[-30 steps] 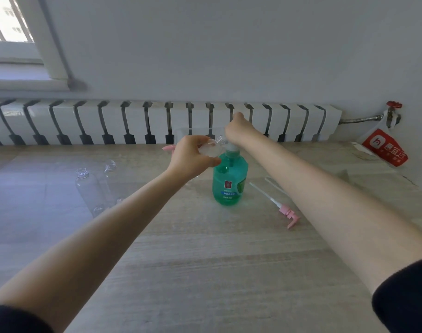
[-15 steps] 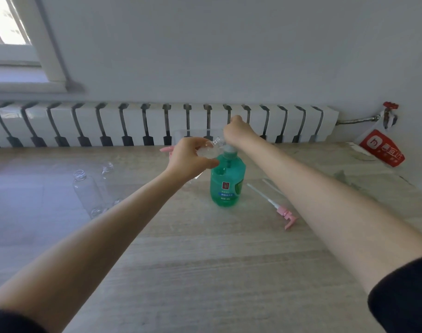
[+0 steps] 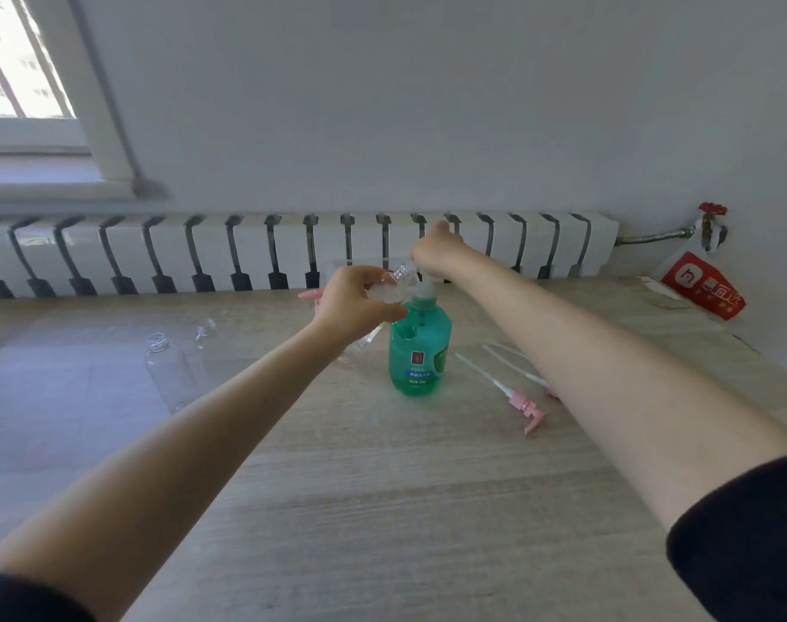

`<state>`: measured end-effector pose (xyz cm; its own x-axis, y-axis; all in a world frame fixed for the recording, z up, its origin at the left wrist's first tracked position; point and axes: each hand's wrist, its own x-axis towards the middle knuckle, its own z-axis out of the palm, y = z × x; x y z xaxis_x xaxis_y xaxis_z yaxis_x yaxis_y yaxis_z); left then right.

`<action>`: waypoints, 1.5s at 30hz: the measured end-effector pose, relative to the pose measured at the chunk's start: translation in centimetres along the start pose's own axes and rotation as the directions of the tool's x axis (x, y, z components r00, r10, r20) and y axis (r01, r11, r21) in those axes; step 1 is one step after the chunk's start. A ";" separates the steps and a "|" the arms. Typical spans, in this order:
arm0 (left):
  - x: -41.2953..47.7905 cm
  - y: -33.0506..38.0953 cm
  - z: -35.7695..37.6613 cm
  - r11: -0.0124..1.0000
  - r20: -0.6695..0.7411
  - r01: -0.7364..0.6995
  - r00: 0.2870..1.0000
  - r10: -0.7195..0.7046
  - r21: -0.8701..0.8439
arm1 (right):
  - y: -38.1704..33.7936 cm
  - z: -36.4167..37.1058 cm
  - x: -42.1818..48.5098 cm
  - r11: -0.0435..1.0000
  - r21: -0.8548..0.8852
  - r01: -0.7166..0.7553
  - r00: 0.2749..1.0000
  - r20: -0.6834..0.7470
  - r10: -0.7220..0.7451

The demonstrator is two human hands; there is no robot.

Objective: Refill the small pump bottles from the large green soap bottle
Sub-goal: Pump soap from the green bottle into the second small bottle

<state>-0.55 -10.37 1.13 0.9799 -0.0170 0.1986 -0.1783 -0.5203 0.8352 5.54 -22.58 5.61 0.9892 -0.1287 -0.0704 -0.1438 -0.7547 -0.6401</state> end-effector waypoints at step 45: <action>0.6 -0.3 -0.3 0.994 -0.057 -0.083 0.995 0.087 0.064 | -0.3 0.4 -0.6 0.999 0.045 0.026 0.998 -0.058 -0.023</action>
<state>0.04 -9.95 1.11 0.9540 -0.0131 0.2995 -0.2531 -0.5708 0.7811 4.98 -22.00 5.57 0.9889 -0.1482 -0.0113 -0.1168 -0.7281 -0.6754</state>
